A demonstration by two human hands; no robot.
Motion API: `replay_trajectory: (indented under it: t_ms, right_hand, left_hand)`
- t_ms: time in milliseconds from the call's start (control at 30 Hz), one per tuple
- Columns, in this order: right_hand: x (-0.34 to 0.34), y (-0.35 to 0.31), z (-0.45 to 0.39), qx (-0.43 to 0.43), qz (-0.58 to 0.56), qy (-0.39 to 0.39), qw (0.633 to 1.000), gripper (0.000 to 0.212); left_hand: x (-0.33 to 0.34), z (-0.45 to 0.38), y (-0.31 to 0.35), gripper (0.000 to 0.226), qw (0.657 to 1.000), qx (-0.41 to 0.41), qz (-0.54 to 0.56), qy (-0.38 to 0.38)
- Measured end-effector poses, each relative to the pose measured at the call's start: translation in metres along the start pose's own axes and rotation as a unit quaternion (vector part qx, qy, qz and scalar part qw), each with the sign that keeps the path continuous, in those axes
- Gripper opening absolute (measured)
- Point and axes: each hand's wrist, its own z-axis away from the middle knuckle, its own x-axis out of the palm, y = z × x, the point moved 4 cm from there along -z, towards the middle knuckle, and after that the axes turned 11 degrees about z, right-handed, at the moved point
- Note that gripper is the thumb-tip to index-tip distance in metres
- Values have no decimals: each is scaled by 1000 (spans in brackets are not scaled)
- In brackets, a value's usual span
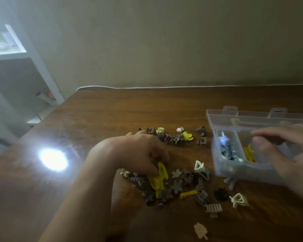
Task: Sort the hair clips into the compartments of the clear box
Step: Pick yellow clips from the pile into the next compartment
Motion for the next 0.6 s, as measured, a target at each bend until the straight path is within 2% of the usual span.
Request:
replay_trajectory:
  t_ms: [233,300,367,433,500,600]
  right_hand:
    - [3,-16,1,-31,-7,20,999,20]
    - [3,-18,2,-39,2,22,999,26]
    - [2,-24,4,-54,16,27,998,34]
    - [0,-36,6,-77,12,34,996,36]
    - [2,-51,10,-111,-9,16,994,42]
    - [8,-63,15,-124,-41,-47,990,53]
  left_hand:
    - [9,-11,8,18,1000,27,-4,11]
    - [5,-10,8,14,999,28,0,24]
    - [-5,-5,9,13,996,42,34,69]
    - [-18,1,16,13,979,94,86,162]
    - [-23,8,36,14,946,158,149,239]
    - [-14,10,73,14,913,250,197,254]
